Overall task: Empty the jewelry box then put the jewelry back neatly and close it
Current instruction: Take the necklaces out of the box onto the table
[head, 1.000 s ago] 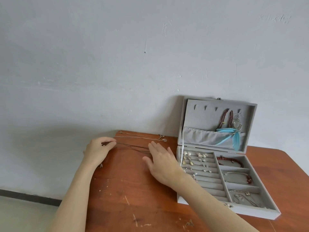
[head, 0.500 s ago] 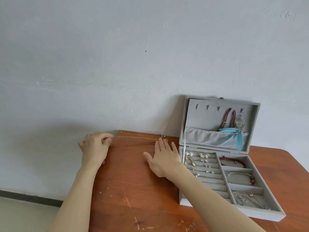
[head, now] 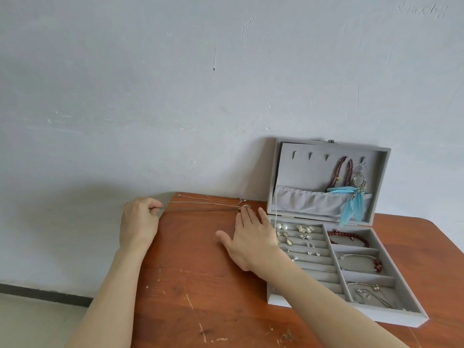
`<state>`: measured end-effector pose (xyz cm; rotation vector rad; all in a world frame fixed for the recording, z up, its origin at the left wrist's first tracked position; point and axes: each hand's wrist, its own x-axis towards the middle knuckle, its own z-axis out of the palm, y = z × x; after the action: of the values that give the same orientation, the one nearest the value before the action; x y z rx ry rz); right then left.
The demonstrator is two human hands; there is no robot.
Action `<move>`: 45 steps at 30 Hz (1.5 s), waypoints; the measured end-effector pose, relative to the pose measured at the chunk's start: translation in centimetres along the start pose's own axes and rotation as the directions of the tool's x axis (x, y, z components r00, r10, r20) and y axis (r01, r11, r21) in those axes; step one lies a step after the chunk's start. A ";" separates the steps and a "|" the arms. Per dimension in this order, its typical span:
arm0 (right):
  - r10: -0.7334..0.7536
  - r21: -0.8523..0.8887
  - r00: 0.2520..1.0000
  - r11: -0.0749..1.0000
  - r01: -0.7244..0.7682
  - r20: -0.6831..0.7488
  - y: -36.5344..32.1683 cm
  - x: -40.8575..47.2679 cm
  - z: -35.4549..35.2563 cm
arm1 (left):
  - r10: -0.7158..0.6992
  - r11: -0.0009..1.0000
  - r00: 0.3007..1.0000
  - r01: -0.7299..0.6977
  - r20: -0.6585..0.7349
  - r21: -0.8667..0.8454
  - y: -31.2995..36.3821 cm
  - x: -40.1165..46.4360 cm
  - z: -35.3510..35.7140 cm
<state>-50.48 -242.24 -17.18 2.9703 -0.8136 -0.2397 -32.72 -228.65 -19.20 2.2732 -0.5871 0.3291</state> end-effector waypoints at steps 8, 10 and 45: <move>-0.056 0.095 0.983 0.993 0.074 -0.177 0.4 -0.4 -0.1 | -0.012 0.998 0.992 0.004 0.128 0.060 1.3 -0.3 -0.3; -0.096 0.168 0.947 0.974 0.153 -0.308 0.7 -1.2 -0.3 | 0.061 0.998 0.991 -0.065 0.115 0.027 2.6 -0.9 -0.6; 0.581 0.722 0.510 0.681 0.123 -0.634 20.1 -2.3 -3.3 | 0.363 0.931 0.922 -0.364 -0.135 0.017 30.1 -8.2 11.3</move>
<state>-61.97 -258.34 -11.80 2.7625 -1.3156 1.7933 -54.36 -252.69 -11.87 2.1053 -0.9375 0.6575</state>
